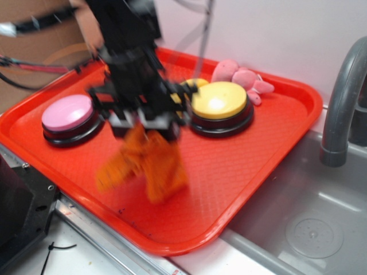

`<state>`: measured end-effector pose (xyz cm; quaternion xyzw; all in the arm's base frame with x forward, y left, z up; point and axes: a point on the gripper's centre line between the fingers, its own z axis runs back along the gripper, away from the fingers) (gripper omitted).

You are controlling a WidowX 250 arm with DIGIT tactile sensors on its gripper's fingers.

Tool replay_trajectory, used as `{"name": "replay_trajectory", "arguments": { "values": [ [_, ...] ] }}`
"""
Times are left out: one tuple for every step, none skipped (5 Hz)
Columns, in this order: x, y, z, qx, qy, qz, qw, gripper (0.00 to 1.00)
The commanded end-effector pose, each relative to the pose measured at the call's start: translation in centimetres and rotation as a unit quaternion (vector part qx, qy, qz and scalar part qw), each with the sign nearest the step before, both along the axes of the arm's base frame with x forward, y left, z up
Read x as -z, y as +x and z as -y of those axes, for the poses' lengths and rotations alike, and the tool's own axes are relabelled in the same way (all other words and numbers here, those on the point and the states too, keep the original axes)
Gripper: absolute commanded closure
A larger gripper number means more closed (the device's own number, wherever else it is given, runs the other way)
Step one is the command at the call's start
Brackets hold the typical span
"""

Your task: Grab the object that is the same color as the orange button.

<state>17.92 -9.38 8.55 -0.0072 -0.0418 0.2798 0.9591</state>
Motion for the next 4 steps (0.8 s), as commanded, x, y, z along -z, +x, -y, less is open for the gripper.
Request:
{"name": "replay_trajectory", "arguments": {
  "values": [
    [-8.1,0.6,-5.8,0.1,0.024,-0.008,0.995,1.0],
    [-10.1,0.7,-7.7,0.154,0.02,-0.012,0.988,1.0],
    [-11.1,0.6,-9.4,0.164,0.034,-0.008,0.986,1.0],
    [-10.6,1.2,-9.7,0.213,0.025,-0.015,0.977,1.0]
  ]
}}
